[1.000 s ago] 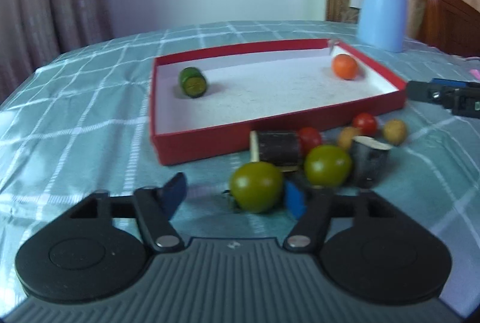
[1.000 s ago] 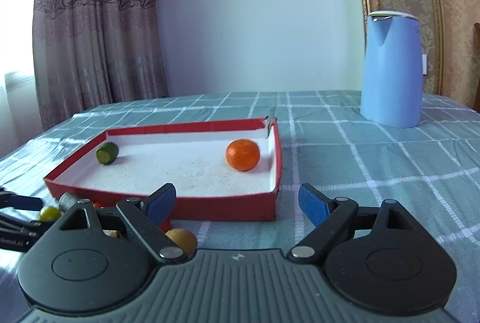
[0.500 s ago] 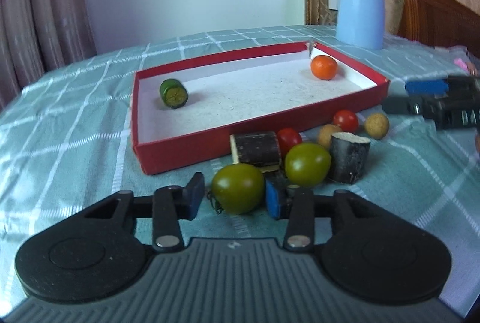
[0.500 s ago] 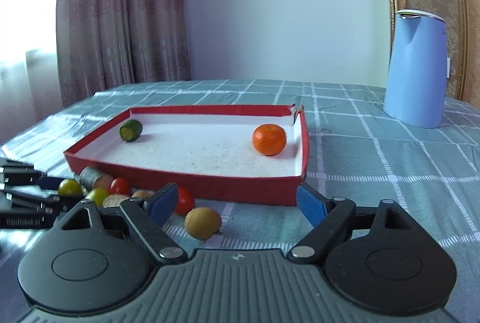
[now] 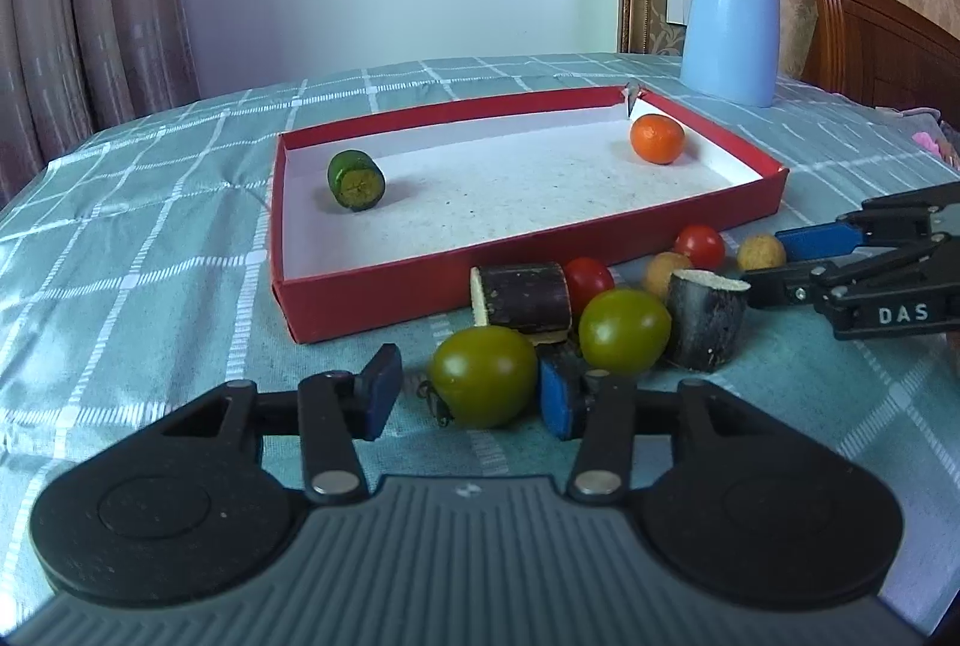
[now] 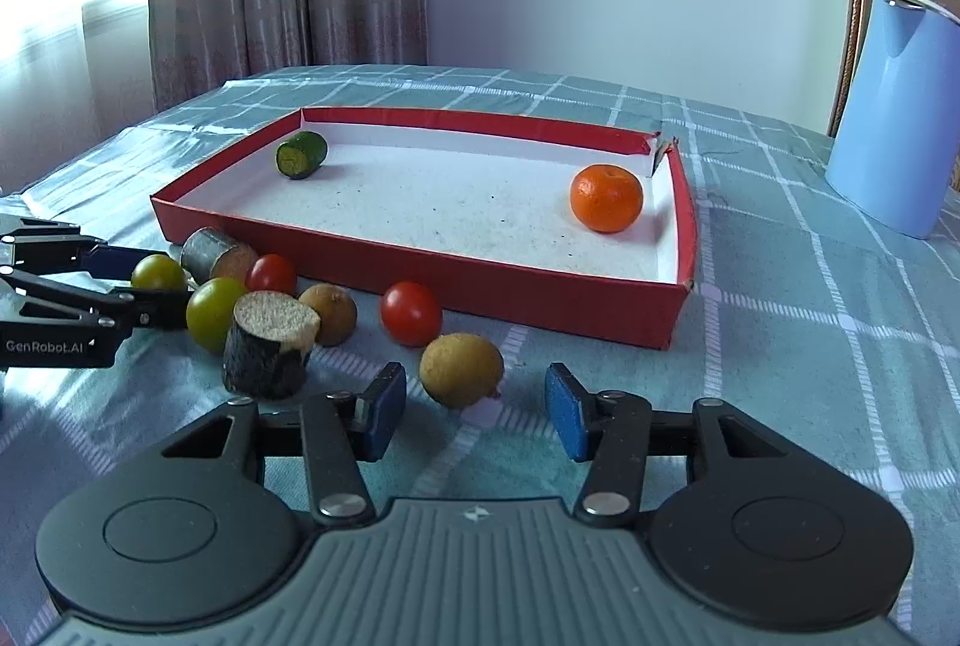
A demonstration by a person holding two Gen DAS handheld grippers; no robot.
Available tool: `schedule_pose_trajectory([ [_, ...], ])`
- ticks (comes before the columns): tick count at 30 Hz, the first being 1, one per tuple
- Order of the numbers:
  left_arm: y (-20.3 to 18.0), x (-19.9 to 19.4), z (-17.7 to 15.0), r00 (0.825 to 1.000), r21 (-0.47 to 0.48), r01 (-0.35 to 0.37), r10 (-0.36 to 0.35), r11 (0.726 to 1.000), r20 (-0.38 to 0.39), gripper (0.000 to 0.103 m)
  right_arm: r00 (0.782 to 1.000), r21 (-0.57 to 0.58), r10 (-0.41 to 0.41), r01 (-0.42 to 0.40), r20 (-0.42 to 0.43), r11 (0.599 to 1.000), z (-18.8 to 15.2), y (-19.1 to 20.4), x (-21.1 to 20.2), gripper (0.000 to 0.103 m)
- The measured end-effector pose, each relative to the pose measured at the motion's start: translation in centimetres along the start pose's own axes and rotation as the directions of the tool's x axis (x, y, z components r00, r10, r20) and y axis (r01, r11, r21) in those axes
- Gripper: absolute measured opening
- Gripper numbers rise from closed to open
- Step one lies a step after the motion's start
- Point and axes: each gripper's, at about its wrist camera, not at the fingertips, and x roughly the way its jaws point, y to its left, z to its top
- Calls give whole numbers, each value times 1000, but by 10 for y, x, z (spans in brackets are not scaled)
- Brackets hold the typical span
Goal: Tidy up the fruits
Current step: 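Grasp the green tomato with the left tool while the right tool grasps the longan, then place the green tomato and longan into the tray and open both tools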
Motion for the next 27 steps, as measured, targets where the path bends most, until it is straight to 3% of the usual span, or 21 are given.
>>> schedule_pose_trajectory([
  [1,0,0,0,1000,3,-1,1,1000,1,45,1000,-2,4,-4,1,1000,0,1,0,36],
  [4,0,-1,0,1000,5,1,-1,1000,3,44,1000,-15,9,-9,3,1000,0,2,0,29],
  [8,-3,-2,-2,1000,26,22,-22,999,14,33,1000,1,20,-20,4,1000,1,1,0,29],
  [18,-3,-9,-5,1000,4,-7,7,1000,29,32,1000,52,-2,1,17,999,0,-9,-2,29],
  [27,7,-27,3,995,-67,-6,13,998,103,32,996,45,-47,44,75,998,2,-8,-11,29],
])
